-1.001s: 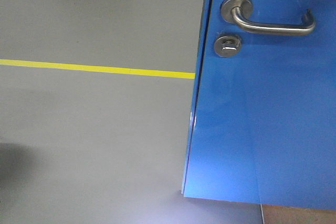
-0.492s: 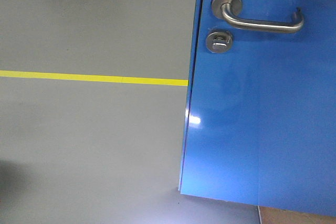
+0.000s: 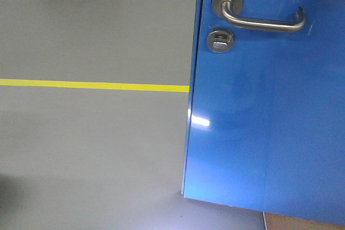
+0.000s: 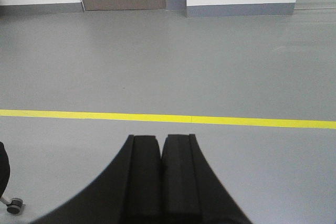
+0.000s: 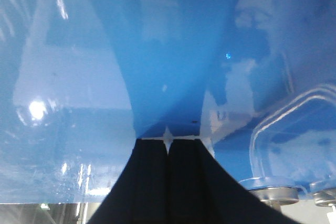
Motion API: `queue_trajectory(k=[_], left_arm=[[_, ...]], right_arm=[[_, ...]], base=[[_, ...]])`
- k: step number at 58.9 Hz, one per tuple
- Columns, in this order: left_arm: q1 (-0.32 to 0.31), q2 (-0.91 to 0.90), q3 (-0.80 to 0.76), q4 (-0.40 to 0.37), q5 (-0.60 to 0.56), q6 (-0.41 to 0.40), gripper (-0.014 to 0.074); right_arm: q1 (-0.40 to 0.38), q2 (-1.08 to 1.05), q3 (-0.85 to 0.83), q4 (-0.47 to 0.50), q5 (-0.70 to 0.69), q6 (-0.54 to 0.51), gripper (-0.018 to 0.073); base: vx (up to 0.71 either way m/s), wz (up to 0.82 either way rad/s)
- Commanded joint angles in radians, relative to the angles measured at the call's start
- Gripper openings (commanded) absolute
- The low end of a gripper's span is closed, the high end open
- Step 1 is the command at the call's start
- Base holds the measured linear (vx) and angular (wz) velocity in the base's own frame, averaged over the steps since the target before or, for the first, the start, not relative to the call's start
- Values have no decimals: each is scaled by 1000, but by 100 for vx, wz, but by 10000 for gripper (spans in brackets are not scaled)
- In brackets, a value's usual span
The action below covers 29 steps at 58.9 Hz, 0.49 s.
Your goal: Move to blue door and open it
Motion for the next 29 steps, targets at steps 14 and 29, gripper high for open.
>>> queue_trajectory(k=[14, 29], left_arm=[[1, -15, 4, 0, -78, -3, 70], [1, -15, 4, 0, -78, -3, 70]], right_arm=[[-4, -145, 36, -138, -15, -11, 2], [-4, -380, 214, -594, -1, -11, 2]], base=[[1, -1], [0, 0]])
